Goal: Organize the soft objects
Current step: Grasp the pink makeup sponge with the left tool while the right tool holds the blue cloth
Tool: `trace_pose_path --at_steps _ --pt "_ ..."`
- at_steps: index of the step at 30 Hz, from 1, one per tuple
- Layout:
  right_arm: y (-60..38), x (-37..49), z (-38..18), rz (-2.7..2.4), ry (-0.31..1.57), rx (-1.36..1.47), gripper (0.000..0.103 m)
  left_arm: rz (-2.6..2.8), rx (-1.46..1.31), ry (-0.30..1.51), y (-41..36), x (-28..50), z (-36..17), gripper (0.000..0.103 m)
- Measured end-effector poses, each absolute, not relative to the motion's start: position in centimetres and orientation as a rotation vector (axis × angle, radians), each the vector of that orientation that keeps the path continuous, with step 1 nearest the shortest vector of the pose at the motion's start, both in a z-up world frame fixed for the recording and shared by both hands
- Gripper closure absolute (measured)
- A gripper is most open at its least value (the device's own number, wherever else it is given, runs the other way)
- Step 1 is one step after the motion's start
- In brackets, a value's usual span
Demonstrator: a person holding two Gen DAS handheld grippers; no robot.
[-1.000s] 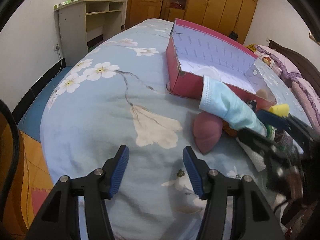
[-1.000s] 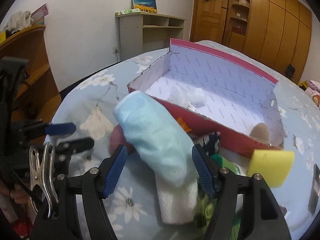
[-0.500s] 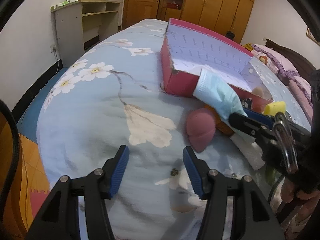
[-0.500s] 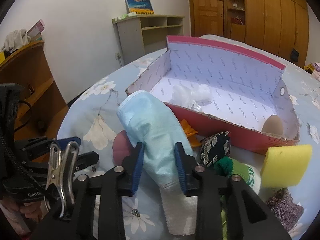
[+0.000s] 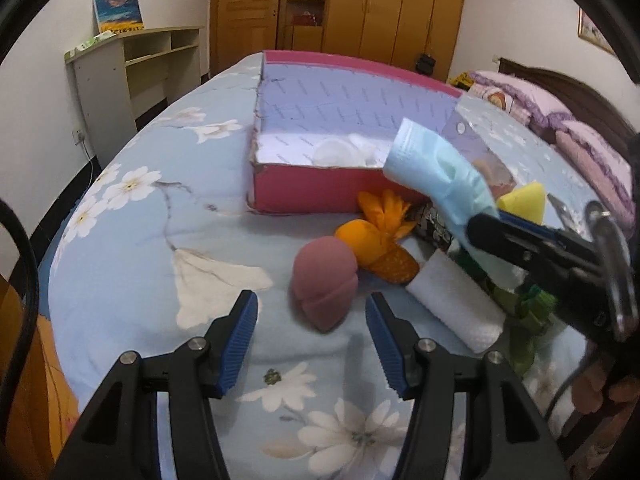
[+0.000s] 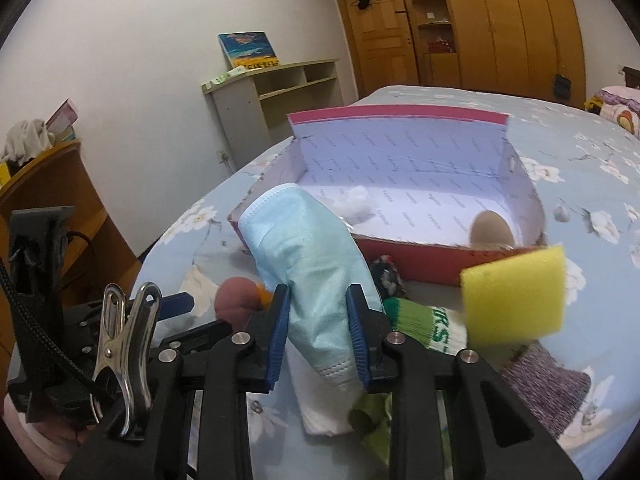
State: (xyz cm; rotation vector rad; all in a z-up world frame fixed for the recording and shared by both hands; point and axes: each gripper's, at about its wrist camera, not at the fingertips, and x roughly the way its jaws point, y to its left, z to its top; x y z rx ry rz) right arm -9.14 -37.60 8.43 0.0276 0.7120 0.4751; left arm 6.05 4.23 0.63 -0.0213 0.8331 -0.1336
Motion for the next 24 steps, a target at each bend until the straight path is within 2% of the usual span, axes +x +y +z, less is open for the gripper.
trace_pose_path --at_steps 17,19,20,24 --pt "-39.6 -10.0 8.4 0.495 0.674 0.074 0.074 -0.099 -0.004 0.876 3.0 9.2 -1.4 0.044" --pt "-39.7 -9.9 8.2 0.498 0.676 0.080 0.074 -0.100 -0.006 0.867 3.0 9.1 -1.4 0.052" --pt "-39.7 -9.9 8.2 0.498 0.677 0.079 0.074 -0.103 -0.007 0.864 3.1 9.1 -1.4 0.063" --pt "-39.8 -9.9 8.2 0.498 0.679 0.084 0.074 -0.119 -0.022 0.855 3.3 8.8 -1.3 0.067"
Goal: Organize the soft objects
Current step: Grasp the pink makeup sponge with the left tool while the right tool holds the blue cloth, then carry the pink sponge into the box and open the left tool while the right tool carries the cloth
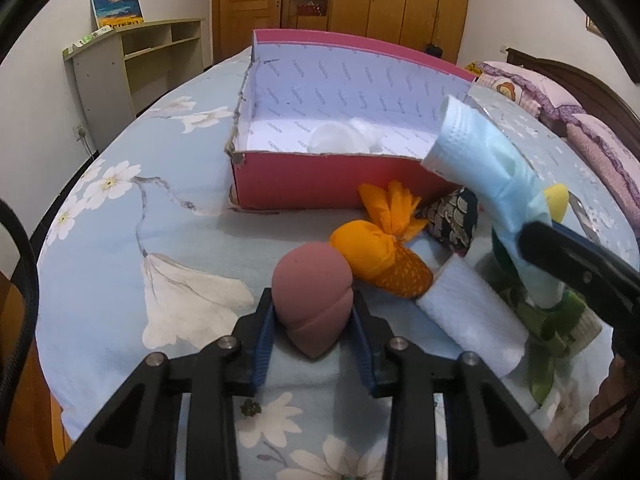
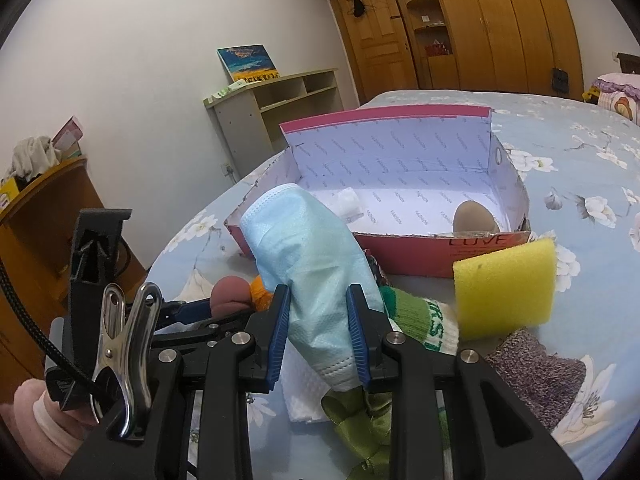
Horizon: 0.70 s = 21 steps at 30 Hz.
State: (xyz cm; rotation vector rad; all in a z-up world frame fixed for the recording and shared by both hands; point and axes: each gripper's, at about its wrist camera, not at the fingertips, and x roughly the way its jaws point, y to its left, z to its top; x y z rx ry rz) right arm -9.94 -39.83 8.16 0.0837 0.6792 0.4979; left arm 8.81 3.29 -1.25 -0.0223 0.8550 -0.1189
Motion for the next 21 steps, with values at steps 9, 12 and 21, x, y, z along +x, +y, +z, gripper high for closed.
trace_pose_path --at_steps 9,12,21 --pt "-40.3 -10.6 8.7 0.483 0.666 0.101 0.074 -0.129 -0.053 0.831 4.0 7.1 0.1 0.068" --pt "-40.3 -10.7 9.1 0.477 0.663 0.105 0.074 -0.138 -0.066 0.816 4.1 6.6 0.8 0.068" --pt "-41.0 -11.8 10.5 0.440 0.634 0.108 0.074 -0.157 -0.055 0.755 4.0 5.5 3.3 0.068"
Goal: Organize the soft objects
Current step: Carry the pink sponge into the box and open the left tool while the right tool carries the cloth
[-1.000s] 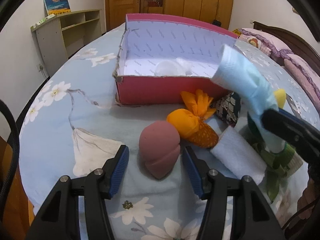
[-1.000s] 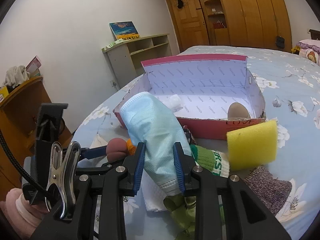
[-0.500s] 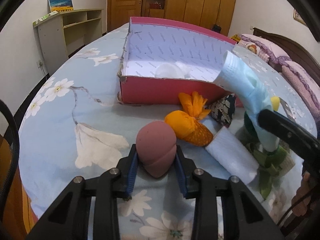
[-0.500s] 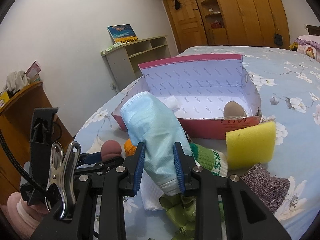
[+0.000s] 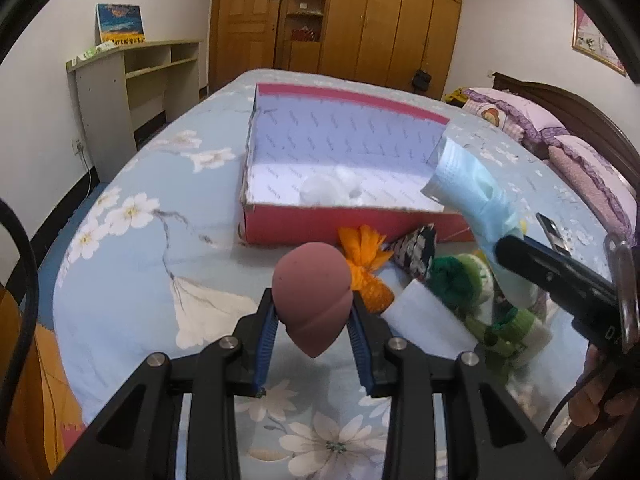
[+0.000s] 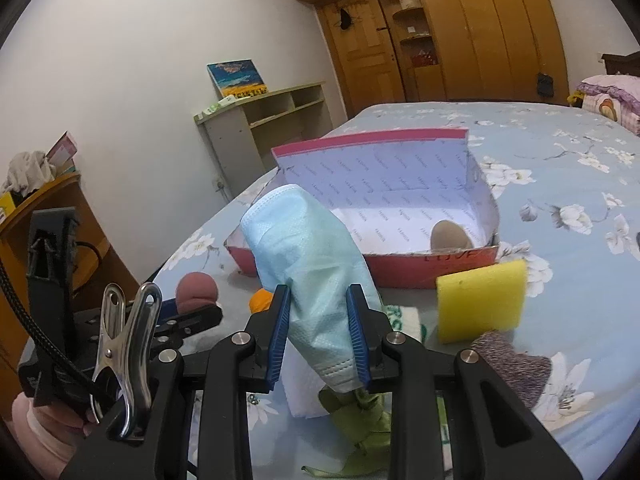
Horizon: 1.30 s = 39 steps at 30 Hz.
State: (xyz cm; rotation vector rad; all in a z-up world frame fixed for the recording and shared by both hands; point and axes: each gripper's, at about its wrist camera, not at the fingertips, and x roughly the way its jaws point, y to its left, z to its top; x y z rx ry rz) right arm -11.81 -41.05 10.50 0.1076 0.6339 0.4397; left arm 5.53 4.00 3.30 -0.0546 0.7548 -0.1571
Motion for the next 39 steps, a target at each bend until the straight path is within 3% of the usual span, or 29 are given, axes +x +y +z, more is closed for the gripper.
trace_pose_path --at_steps 20,39 --pt "-42.7 -10.3 15.0 0.352 0.599 0.049 0.074 -0.200 0.017 0.670 1.9 8.5 9.3 0.067" --pt "-42.7 -4.1 15.9 0.292 0.625 -0.070 0.074 -0.198 -0.019 0.719 1.2 15.2 7.4 0.067"
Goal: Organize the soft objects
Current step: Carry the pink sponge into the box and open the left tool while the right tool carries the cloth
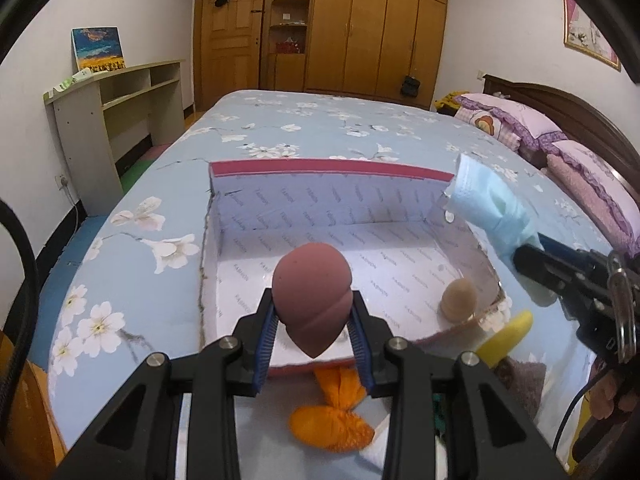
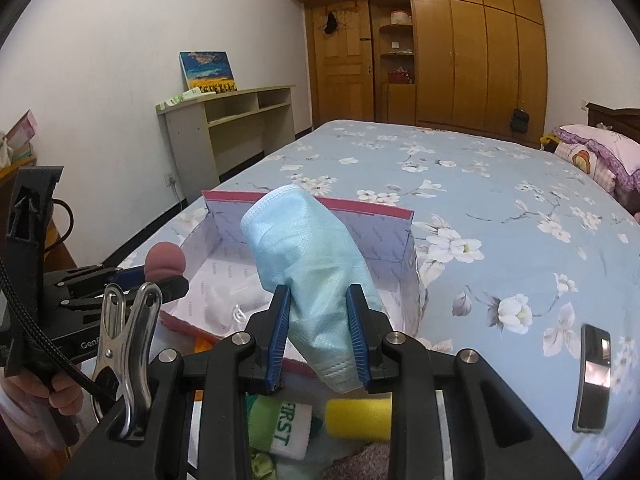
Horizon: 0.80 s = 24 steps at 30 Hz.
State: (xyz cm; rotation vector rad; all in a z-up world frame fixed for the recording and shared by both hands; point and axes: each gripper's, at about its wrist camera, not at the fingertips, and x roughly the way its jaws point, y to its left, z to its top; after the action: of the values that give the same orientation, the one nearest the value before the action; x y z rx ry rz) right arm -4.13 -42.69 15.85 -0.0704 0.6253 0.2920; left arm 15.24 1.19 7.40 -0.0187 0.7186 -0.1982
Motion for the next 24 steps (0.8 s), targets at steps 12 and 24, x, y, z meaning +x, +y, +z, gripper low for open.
trace_pose_path --at_steps 12,24 --pt "-42.7 -0.3 14.2 0.261 0.644 -0.117 0.074 -0.171 -0.028 0.733 0.9 18.7 4.7 0.067" --pt "-42.3 3.1 12.0 0.225 0.685 -0.135 0.074 -0.147 -0.009 0.779 0.7 20.4 2.5 0.067"
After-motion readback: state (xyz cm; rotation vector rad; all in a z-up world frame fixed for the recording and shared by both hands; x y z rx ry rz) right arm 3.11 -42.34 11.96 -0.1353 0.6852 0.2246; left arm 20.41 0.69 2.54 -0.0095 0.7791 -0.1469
